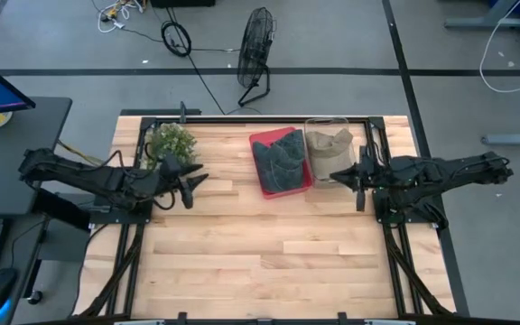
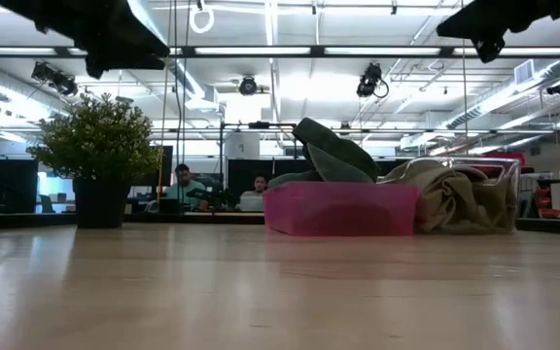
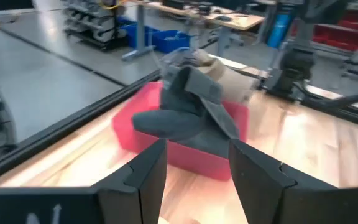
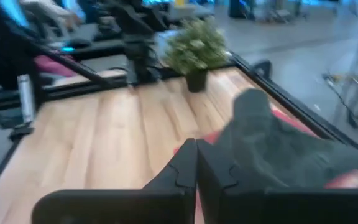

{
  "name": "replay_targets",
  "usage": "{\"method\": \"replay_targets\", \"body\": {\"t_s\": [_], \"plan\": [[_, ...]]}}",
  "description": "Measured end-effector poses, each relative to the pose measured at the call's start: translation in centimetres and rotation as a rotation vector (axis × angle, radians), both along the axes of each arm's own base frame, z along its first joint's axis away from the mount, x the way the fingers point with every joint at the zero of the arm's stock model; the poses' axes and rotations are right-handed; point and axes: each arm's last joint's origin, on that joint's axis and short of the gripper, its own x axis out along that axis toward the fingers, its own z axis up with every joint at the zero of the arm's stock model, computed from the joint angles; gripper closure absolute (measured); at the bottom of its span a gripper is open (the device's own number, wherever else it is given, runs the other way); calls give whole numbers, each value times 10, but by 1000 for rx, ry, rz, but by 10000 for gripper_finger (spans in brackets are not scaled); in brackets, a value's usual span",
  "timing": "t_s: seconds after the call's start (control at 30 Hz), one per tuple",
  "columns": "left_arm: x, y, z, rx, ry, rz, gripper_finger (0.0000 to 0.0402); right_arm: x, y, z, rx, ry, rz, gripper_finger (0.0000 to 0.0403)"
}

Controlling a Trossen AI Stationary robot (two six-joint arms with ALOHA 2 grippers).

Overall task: Pick & Place hat
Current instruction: Return to Home Position

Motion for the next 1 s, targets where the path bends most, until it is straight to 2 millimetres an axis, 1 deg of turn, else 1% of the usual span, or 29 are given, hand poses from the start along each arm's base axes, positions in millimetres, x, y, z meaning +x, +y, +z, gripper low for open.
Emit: {"method": "replay_targets", "body": {"t_s": [0.13, 0.27, 0.4, 0.5, 0.57, 0.67, 0.77, 0.87, 1.0], "plan": [[-3, 0, -14, 9, -16, -44, 225, -7, 2, -12, -34, -87, 68, 394], [-14, 3, -16, 14, -56, -47, 225, -14, 2, -30, -44, -153, 82, 394], [-26, 5, -16, 28, -103, -71, 225, -20, 2, -53, -34, -204, 89, 394], [-31, 5, -21, 14, -139, -110, 225, -23, 1, -66, -29, -241, 88, 394], [-34, 5, -28, 10, -138, -134, 225, -26, 1, -73, -27, -250, 87, 394], [-36, 6, -43, 6, -144, -144, 225, -30, 0, -78, -37, -276, 93, 394], [-38, 6, -56, 20, -188, -147, 225, -35, 0, -78, -39, -317, 137, 394], [-40, 7, -62, 54, -239, -152, 225, -41, 0, -78, -50, -335, 184, 394], [-44, 7, -64, 58, -263, -172, 225, -44, -1, -80, -68, -324, 190, 394]]}}
